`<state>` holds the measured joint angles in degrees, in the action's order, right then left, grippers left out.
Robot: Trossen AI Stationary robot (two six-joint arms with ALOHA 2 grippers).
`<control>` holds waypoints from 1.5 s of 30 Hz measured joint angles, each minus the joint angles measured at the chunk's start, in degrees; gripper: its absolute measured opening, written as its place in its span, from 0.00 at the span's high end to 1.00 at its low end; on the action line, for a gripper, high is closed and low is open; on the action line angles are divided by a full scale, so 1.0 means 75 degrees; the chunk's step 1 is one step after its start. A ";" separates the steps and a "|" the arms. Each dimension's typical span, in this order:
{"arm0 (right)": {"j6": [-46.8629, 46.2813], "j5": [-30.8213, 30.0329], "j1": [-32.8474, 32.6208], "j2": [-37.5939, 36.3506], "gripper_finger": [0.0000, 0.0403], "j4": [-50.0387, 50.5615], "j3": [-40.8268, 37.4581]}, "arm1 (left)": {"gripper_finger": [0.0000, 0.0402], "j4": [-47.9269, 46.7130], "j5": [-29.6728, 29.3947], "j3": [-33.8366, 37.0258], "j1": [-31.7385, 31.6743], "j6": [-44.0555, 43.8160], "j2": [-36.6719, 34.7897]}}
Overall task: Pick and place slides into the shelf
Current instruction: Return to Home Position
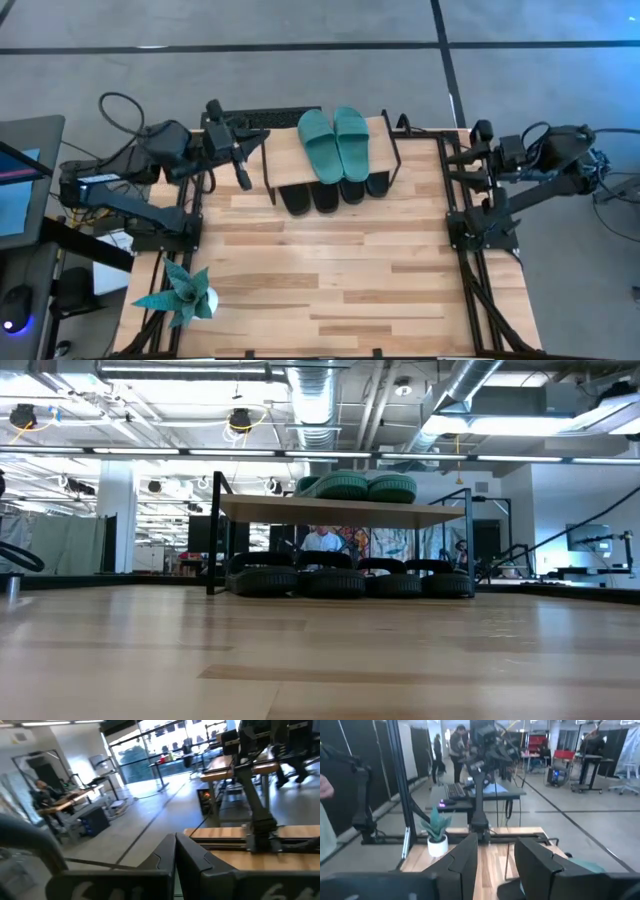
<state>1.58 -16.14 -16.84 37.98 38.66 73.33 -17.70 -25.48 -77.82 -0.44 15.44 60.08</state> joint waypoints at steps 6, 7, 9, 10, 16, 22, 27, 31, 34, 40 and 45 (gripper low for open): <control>-0.0016 0.0132 -0.0003 -0.0405 0.71 -0.0838 -0.1245 | 1.00 0.1068 0.0658 0.1370 -0.0598 -0.0558 -0.0582; -0.0056 0.0132 -0.0003 -0.0466 0.71 -0.0987 -0.1458 | 1.00 0.1334 0.0571 0.1679 -0.0598 -0.0633 -0.0742; -0.0142 0.0127 -0.0001 -0.0679 0.71 -0.1120 -0.1885 | 1.00 0.1931 0.0339 0.2310 -0.0593 -0.0792 -0.1089; -0.0212 0.0127 0.0000 -0.0803 0.71 -0.1153 -0.2090 | 1.00 0.2226 0.0255 0.2645 -0.0587 -0.0907 -0.1289; -0.0609 0.0172 -0.0006 -0.2147 0.71 -0.1326 -0.3046 | 1.00 0.3497 -0.0190 0.4320 -0.0318 -0.1393 -0.2334; -0.0559 0.0174 -0.0003 -0.3693 0.71 -0.1646 -0.4109 | 1.00 0.3920 -0.1207 0.5328 0.0341 -0.1840 -0.2991; -0.0813 0.0174 -0.0003 -0.4526 0.71 -0.1694 -0.4974 | 1.00 0.4394 -0.2295 0.5970 0.1003 -0.1697 -0.3311; -0.0671 0.0177 -0.0003 -0.5049 0.71 -0.1937 -0.5566 | 1.00 0.4933 -0.2669 0.6593 0.1246 -0.1471 -0.3652; -0.0554 0.0175 -0.0001 -0.5028 0.71 -0.1913 -0.5729 | 1.00 0.5248 -0.2610 0.7150 0.1276 -0.1489 -0.4122; -0.0754 0.0186 0.0000 -0.5036 0.71 -0.1780 -0.5716 | 1.00 0.5726 -0.2332 0.8234 0.1276 -0.1734 -0.4995; -0.1007 0.0253 0.0000 -0.5039 0.71 -0.1762 -0.5707 | 1.00 0.5938 -0.2173 0.8973 0.1276 -0.1996 -0.5662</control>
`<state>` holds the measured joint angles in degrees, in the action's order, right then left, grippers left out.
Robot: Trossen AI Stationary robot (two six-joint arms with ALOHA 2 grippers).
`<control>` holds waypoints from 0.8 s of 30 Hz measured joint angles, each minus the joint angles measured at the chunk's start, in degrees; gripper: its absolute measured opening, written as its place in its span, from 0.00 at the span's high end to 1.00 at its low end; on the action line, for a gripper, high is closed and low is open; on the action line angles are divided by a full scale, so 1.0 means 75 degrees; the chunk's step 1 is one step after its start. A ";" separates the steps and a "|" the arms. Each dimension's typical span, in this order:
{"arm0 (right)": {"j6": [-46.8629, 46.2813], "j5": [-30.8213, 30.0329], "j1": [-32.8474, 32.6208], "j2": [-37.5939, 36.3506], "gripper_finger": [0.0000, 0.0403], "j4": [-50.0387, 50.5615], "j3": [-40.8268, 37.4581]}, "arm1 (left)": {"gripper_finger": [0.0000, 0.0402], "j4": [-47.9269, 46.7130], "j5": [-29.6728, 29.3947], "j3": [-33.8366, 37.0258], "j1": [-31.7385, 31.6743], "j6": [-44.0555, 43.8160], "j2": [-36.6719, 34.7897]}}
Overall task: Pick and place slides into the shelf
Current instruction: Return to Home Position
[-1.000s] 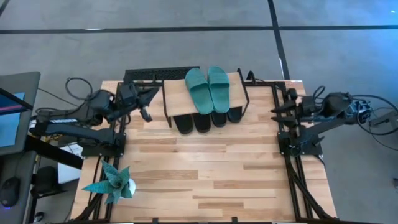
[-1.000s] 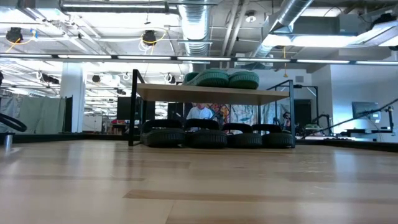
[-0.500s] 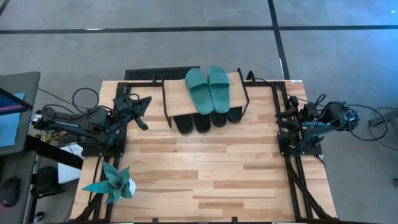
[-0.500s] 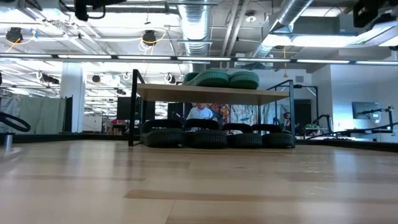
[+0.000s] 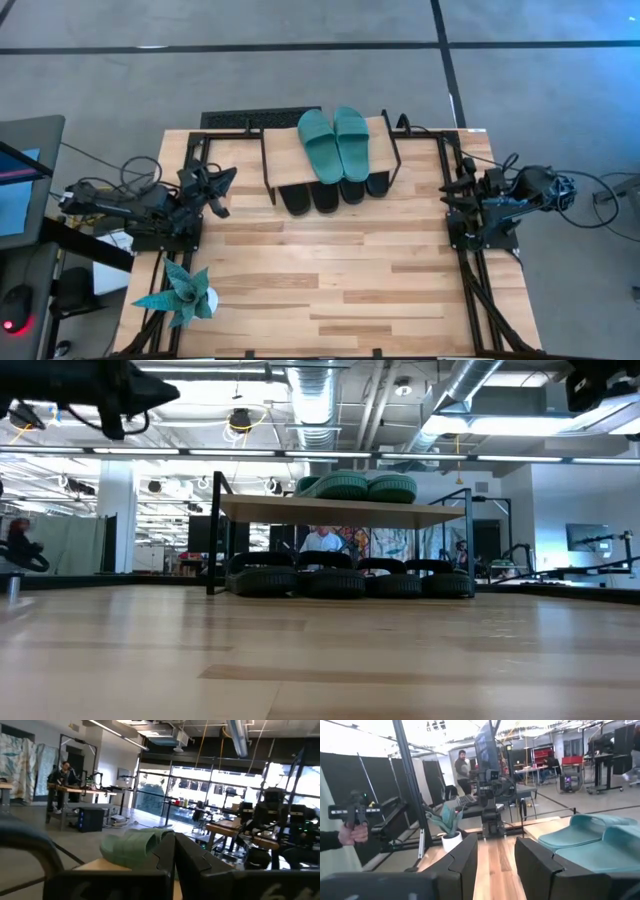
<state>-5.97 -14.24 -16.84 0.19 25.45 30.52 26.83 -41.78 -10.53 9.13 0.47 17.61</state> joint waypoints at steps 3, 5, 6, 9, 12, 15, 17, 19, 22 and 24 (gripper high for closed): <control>-0.0100 0.0012 0.0000 0.0000 0.71 0.0024 0.0000 | 1.00 0.0034 0.0081 0.0357 0.0001 -0.0116 -0.0399; -0.0288 0.0004 0.0000 0.0000 0.71 0.0197 0.0000 | 1.00 0.0038 0.0084 0.0545 0.0000 -0.0172 -0.0655; -0.0414 -0.0025 0.0000 0.0000 0.71 0.0319 -0.0004 | 1.00 0.0043 0.0084 0.0642 0.0000 -0.0182 -0.0777; -0.0634 -0.0079 0.0000 0.0000 0.71 0.0248 -0.0201 | 1.00 0.0107 0.0084 0.0910 0.0000 -0.0182 -0.1160; -0.0852 -0.0088 0.0000 0.0000 0.71 0.0058 -0.0505 | 1.00 0.0103 0.0084 0.1070 0.0000 -0.0180 -0.1517; -0.1068 -0.0108 0.0000 0.0003 0.71 -0.0099 -0.0887 | 1.00 0.0081 0.0063 0.1205 0.0000 -0.0166 -0.1823; -0.1135 -0.0108 0.0000 0.0000 0.71 -0.0434 -0.1119 | 1.00 0.0042 -0.0050 0.1291 0.0000 -0.0178 -0.1984; -0.1116 -0.0140 0.0000 0.0000 0.71 -0.0758 -0.1403 | 1.00 -0.0116 -0.0226 0.1321 0.0000 -0.0288 -0.2107; -0.0839 -0.0319 0.0054 0.0003 0.71 -0.1704 -0.1855 | 1.00 -0.0233 -0.0280 0.1324 0.0000 -0.0422 -0.2172; -0.0792 -0.0310 0.0173 0.0000 0.71 -0.2042 -0.2029 | 1.00 -0.0219 -0.0323 0.1324 0.0003 -0.0425 -0.2172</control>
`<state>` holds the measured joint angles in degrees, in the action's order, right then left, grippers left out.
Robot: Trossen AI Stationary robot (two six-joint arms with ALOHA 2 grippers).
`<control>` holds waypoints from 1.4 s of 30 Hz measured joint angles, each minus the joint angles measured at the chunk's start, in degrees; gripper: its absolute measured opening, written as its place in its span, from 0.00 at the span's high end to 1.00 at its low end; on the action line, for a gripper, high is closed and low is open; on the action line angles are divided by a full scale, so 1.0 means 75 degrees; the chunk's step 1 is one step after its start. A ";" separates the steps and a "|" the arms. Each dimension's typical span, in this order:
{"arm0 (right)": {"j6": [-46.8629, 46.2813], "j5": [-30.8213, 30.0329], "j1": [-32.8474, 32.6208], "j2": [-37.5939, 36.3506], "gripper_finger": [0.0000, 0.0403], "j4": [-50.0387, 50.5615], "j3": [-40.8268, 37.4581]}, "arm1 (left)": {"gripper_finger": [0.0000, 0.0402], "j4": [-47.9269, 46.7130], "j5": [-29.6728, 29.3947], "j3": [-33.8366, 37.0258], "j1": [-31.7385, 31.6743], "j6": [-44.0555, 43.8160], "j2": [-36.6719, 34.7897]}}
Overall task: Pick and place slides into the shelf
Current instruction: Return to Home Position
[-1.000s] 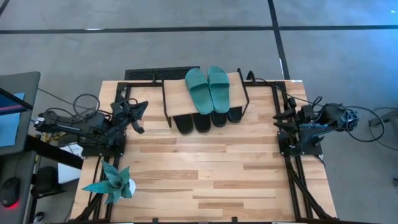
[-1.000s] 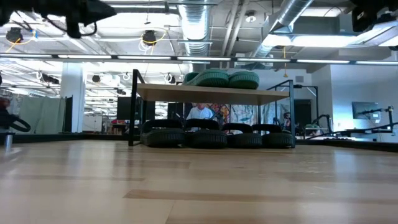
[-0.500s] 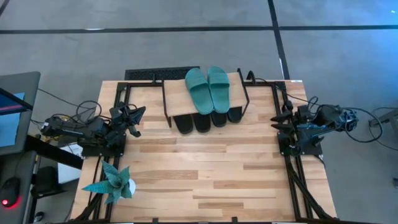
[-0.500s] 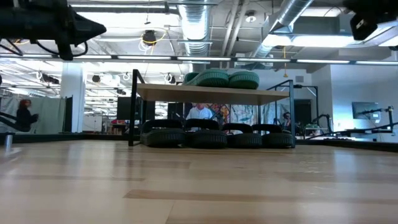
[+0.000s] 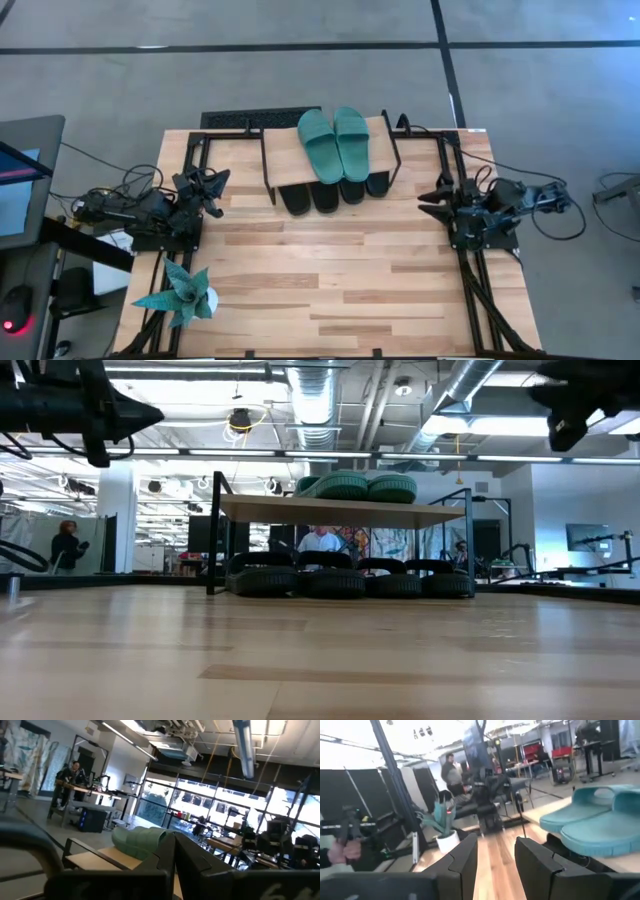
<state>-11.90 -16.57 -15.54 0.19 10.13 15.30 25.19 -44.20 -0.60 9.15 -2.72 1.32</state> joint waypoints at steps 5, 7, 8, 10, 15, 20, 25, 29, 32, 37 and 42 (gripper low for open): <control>-0.0151 0.0489 0.0395 0.0000 0.71 0.0032 -0.0120 | 1.00 0.0000 -0.0301 0.0003 -0.0002 -0.0043 0.0000; -0.0157 0.0652 0.0540 0.0000 0.71 0.0087 -0.0119 | 1.00 -0.0003 -0.0354 0.0006 0.0000 -0.0102 0.0000; -0.0159 0.0758 0.0597 0.0000 0.71 0.0110 -0.0121 | 1.00 -0.0010 -0.0356 0.0006 0.0000 -0.0133 0.0000; -0.0207 0.0843 0.0656 0.0000 0.71 0.0088 -0.0162 | 1.00 -0.0031 -0.0356 0.0009 0.0000 -0.0174 0.0000; -0.0401 0.0862 0.0698 0.0000 0.71 -0.0542 -0.0776 | 1.00 -0.0033 -0.0333 0.0012 0.0000 -0.0290 0.0000; -0.0424 0.1033 0.0698 0.0000 0.71 -0.1061 -0.1126 | 1.00 -0.0164 -0.0228 0.0017 0.0000 -0.0463 0.0000; -0.0303 0.1039 0.1051 0.0000 0.71 -0.1332 -0.1214 | 1.00 -0.0255 -0.0251 0.0020 0.0000 -0.0557 0.0000; -0.0437 0.1893 0.1616 -0.0002 0.71 -0.1313 -0.1214 | 1.00 -0.0256 -0.0440 0.0023 0.0000 -0.0554 0.0000; -0.0500 0.2522 0.1890 0.0000 0.71 -0.1294 -0.1214 | 1.00 -0.0421 -0.0549 0.0023 0.0000 -0.0599 0.0000; -0.0636 0.2527 0.1992 0.0000 0.71 -0.0700 -0.1239 | 1.00 -0.1443 -0.0601 0.0026 0.0000 -0.1379 0.0000; -0.0811 0.2507 0.1928 -0.0003 0.71 -0.1435 -0.1743 | 1.00 -0.2110 -0.0618 0.0026 -0.0002 -0.2065 0.0000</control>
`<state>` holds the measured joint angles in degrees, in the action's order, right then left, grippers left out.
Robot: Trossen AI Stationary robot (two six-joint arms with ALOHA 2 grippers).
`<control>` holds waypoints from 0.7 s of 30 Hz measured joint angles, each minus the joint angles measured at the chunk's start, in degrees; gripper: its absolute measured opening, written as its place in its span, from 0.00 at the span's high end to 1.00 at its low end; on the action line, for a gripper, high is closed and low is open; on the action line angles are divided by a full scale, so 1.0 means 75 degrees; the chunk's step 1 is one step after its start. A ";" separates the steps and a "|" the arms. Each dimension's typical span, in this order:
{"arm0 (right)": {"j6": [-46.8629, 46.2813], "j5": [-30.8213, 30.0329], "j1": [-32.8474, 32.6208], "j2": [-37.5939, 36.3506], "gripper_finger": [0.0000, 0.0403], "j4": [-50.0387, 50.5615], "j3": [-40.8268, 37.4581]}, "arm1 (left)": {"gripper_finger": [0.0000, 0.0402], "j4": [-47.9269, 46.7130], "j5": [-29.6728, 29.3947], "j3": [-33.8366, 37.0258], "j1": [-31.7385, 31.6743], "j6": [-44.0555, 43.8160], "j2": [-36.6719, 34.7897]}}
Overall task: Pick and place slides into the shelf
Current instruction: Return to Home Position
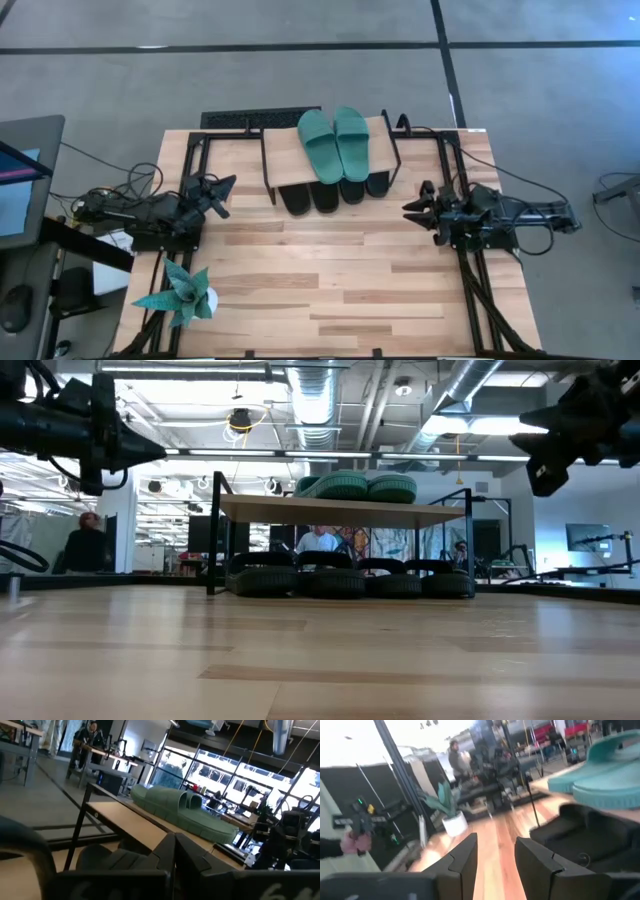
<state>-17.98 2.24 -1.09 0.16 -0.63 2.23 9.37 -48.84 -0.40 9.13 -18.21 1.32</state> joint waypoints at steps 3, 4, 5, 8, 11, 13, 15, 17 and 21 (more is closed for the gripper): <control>-0.0142 -0.0021 -0.0003 0.0015 0.71 -0.0253 -0.0243 | 1.00 -0.0010 -0.0003 0.0003 0.0002 -0.0030 0.0000; -0.0197 -0.0046 -0.0005 0.0011 0.71 -0.0217 -0.0243 | 1.00 -0.0024 -0.0004 0.0003 0.0002 -0.0030 0.0000; -0.0207 -0.0066 -0.0005 -0.0003 0.71 -0.0178 -0.0243 | 1.00 -0.0075 -0.0006 0.0003 0.0000 -0.0030 0.0000; -0.0187 -0.0077 -0.0005 0.0001 0.71 -0.0159 -0.0246 | 1.00 -0.0397 -0.0001 0.0003 0.0002 -0.0217 0.0000; -0.0212 -0.0119 -0.0003 0.0000 0.71 -0.0035 -0.0246 | 1.00 -0.0628 0.0031 -0.0003 0.0013 -0.0414 0.0025; -0.0231 -0.0130 0.0006 0.0001 0.71 -0.0038 -0.0246 | 1.00 -0.0634 0.0011 -0.0003 0.0046 -0.0364 0.0072; -0.0309 -0.0131 0.0010 0.0003 0.71 -0.0037 -0.0246 | 1.00 -0.0640 -0.0091 -0.0003 0.0087 -0.0231 0.0073; -0.0369 -0.0134 0.0013 0.0003 0.71 -0.0041 -0.0249 | 1.00 -0.0643 -0.0119 -0.0003 0.0090 -0.0006 0.0073; -0.0606 -0.0134 0.0012 0.0000 0.71 -0.0183 -0.0249 | 1.00 -0.0593 0.0584 -0.0003 0.0087 0.0290 0.0067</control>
<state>-22.53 1.23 -0.99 0.16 -2.00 0.36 4.92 -44.46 -0.43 9.78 -16.03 1.83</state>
